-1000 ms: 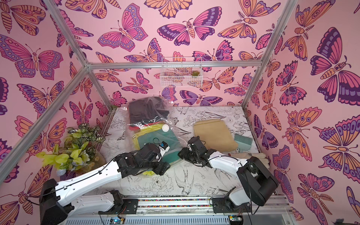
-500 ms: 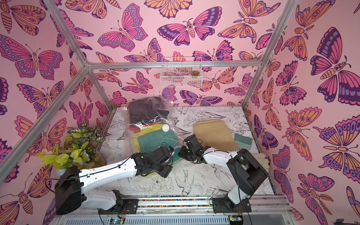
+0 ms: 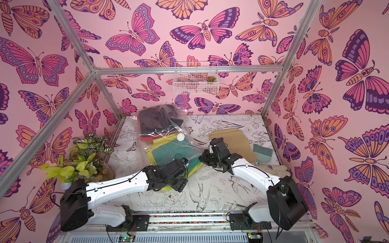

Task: Take the trousers out of the vacuum bag
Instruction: Take out the trousers from the vacuum bag.

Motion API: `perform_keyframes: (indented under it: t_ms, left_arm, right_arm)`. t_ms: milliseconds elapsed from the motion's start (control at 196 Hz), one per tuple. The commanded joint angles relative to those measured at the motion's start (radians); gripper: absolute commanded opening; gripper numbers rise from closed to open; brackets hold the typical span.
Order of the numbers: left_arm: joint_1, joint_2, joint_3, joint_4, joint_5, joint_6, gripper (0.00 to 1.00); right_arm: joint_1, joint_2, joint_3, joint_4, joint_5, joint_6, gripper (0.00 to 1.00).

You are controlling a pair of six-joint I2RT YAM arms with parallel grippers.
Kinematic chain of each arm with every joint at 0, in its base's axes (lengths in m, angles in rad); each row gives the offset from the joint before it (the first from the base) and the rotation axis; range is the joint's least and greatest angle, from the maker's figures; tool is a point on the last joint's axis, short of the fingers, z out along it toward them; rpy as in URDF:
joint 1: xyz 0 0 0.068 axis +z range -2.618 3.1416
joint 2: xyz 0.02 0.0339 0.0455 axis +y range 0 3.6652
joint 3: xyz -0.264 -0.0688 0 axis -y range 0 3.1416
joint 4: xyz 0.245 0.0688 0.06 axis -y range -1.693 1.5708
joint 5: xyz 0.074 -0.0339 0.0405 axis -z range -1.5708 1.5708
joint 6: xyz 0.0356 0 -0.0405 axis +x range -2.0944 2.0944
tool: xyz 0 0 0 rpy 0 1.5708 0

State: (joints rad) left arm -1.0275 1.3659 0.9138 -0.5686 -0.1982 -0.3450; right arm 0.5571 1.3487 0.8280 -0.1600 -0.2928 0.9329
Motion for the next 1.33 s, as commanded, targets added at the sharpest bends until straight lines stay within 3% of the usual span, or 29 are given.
perform_keyframes:
  t_ms: [0,316,632,699,826,918,999,1122,1321]
  left_arm:
    - [-0.002,0.019,0.034,0.006,-0.067,0.003,0.89]
    - [-0.011,0.079,0.018,0.006,-0.075,0.011,0.86]
    - [-0.017,0.152,-0.019,-0.016,-0.221,-0.039,0.76]
    - [-0.017,0.155,-0.022,-0.025,-0.239,-0.052,0.7]
    - [-0.017,0.16,-0.024,-0.026,-0.239,-0.058,0.41]
    - [-0.017,0.163,-0.017,-0.025,-0.235,-0.058,0.17]
    - [-0.017,0.163,-0.013,-0.024,-0.226,-0.057,0.06]
    - [-0.016,0.156,-0.013,-0.018,-0.209,-0.055,0.0]
    - [-0.017,0.156,-0.015,-0.017,-0.198,-0.06,0.0]
  right_arm:
    - [-0.022,-0.044,0.028,-0.086,-0.003,-0.042,0.0]
    - [-0.032,-0.05,0.01,-0.059,-0.021,-0.028,0.0]
    - [-0.04,-0.048,0.013,-0.06,-0.034,-0.034,0.0]
    - [-0.042,-0.047,0.007,-0.056,-0.035,-0.033,0.0]
    - [-0.042,-0.039,-0.01,-0.027,-0.053,-0.021,0.0]
    - [-0.04,-0.028,-0.023,0.004,-0.071,-0.005,0.14]
    - [-0.04,-0.021,-0.042,0.03,-0.09,0.012,0.3]
    - [-0.033,-0.017,-0.082,0.088,-0.112,0.049,0.56]
    - [0.003,0.014,-0.107,0.128,-0.094,0.085,0.65]
